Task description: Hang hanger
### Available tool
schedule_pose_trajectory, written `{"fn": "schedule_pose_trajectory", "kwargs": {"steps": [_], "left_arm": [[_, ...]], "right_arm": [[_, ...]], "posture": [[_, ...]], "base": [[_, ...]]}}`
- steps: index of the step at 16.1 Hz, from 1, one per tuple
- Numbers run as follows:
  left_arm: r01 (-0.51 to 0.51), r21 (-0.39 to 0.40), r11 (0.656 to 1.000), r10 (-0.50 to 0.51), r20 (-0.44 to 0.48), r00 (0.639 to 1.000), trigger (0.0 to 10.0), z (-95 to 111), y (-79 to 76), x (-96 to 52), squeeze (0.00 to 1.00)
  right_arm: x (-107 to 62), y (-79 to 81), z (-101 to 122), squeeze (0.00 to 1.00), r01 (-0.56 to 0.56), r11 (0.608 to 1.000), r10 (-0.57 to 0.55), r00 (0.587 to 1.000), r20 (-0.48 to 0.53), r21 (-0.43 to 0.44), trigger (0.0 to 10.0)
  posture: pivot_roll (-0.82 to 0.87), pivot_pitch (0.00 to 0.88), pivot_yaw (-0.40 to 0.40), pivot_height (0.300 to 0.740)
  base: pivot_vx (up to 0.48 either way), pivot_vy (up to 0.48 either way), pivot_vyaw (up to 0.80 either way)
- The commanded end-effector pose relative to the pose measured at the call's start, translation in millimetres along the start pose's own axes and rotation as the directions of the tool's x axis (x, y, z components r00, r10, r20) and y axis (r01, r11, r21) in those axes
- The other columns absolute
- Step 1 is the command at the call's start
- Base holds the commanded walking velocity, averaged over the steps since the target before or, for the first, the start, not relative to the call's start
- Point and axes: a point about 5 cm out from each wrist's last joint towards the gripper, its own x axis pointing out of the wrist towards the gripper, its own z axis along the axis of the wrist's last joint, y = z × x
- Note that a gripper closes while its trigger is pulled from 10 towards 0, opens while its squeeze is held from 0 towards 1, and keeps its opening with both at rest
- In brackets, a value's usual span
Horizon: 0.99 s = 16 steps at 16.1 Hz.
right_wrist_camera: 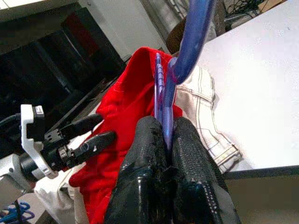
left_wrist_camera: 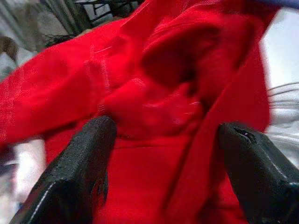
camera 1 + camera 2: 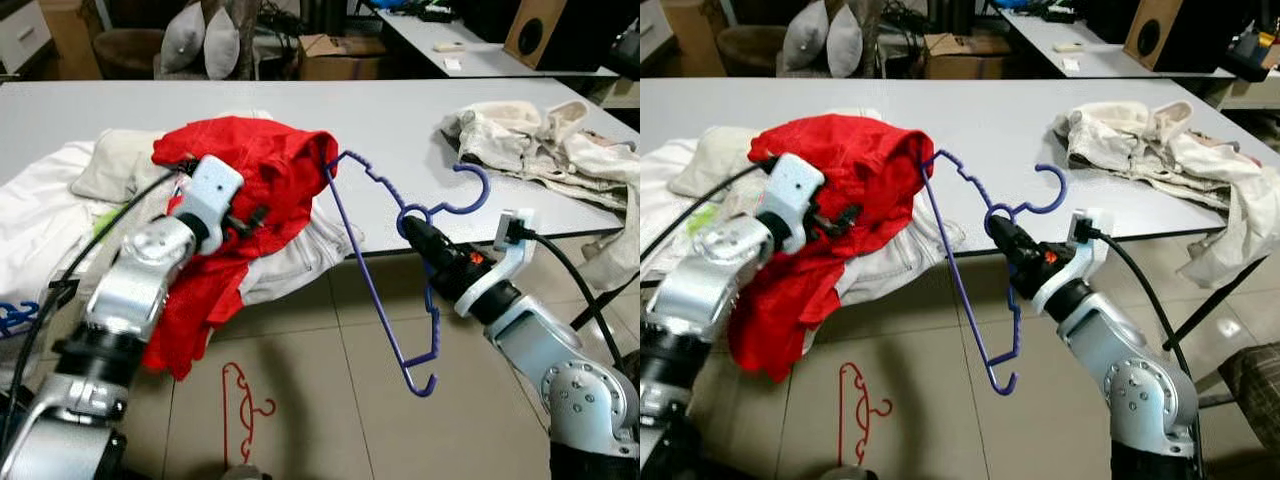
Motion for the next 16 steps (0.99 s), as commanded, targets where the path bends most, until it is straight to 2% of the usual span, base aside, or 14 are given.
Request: {"fn": "schedule_pose_trajectory", "kwargs": {"steps": [1,3,5,6,7,8,10,13,14,15,16], "left_arm": [[0.004,0.006,1.000,-0.004,0.014,1.000,10.0,1,-0.1,3.7,0.00],[0.064,0.033,0.997,-0.065,0.043,0.997,10.0,4,-10.0,10.2,0.00],[0.081,0.065,0.995,-0.087,0.091,0.992,10.0,10,-14.8,11.6,0.00],[0.054,0.035,0.998,-0.059,0.173,0.983,10.0,21,-9.8,9.1,0.00],[0.023,0.031,0.999,-0.029,0.220,0.975,10.0,27,-2.1,5.6,0.00],[0.006,0.048,0.999,-0.017,0.237,0.971,10.0,30,3.5,3.1,0.00],[0.006,0.091,0.996,-0.028,0.245,0.969,10.0,32,9.7,-0.4,0.00],[0.112,0.102,0.988,-0.137,0.288,0.948,10.0,40,2.1,-6.2,0.00],[0.233,0.091,0.968,-0.250,0.294,0.922,10.0,42,-9.2,-10.7,0.00],[0.389,0.101,0.916,-0.401,0.285,0.870,10.0,44,-25.5,-19.0,0.00],[0.438,0.105,0.893,-0.449,0.281,0.848,10.0,45,-30.9,-22.2,0.00]], "right_arm": [[-3.9,-2.5,5,0.00,0.010,1.000,-0.010,0.999,0.034,0.000,10.0],[-14.9,-7.0,-2,0.00,0.044,0.998,-0.044,0.999,0.000,-0.039,10.0],[-25.2,-10.0,-5,0.00,0.076,0.993,-0.078,0.997,-0.020,-0.087,10.0],[-36.5,-12.4,-10,0.00,0.095,0.981,-0.107,0.992,-0.063,-0.166,10.0],[-45.9,-14.7,-14,0.00,0.110,0.972,-0.131,0.987,-0.089,-0.207,10.0],[-52.1,-16.6,-16,0.00,0.119,0.968,-0.144,0.984,-0.101,-0.219,10.0],[-68.5,-19.8,-27,0.00,0.077,0.936,-0.156,0.965,-0.209,-0.343,10.0],[-83.7,-23.3,-40,0.00,-0.036,0.866,-0.164,0.922,-0.350,-0.499,10.0],[-83.0,-25.7,-39,0.00,-0.010,0.871,-0.174,0.928,-0.328,-0.491,10.0],[-78.8,-25.1,-35,0.00,0.020,0.886,-0.168,0.945,-0.282,-0.463,10.0],[-77.6,-24.5,-34,0.00,0.023,0.889,-0.163,0.949,-0.270,-0.457,10.0]], "posture": [[0.01,0.005,-0.031,0.740],[0.00,0.009,-0.023,0.740],[0.00,0.011,-0.014,0.740],[-0.02,0.012,0.003,0.740],[-0.02,0.013,0.010,0.740],[-0.02,0.012,0.011,0.740],[-0.02,0.011,0.013,0.740],[-0.02,0.013,0.013,0.740],[-0.02,0.013,0.013,0.740],[-0.02,0.013,0.013,0.740],[-0.02,0.013,0.013,0.740]], "base": [[0.000,0.000,0.00],[0.000,0.000,0.00],[0.000,0.000,0.00],[0.000,0.000,0.00],[0.000,0.000,0.00],[0.000,0.000,0.00],[0.000,0.000,0.00],[0.000,0.000,0.00],[0.000,0.000,0.00],[0.000,0.000,0.00],[0.000,0.000,0.00]]}}
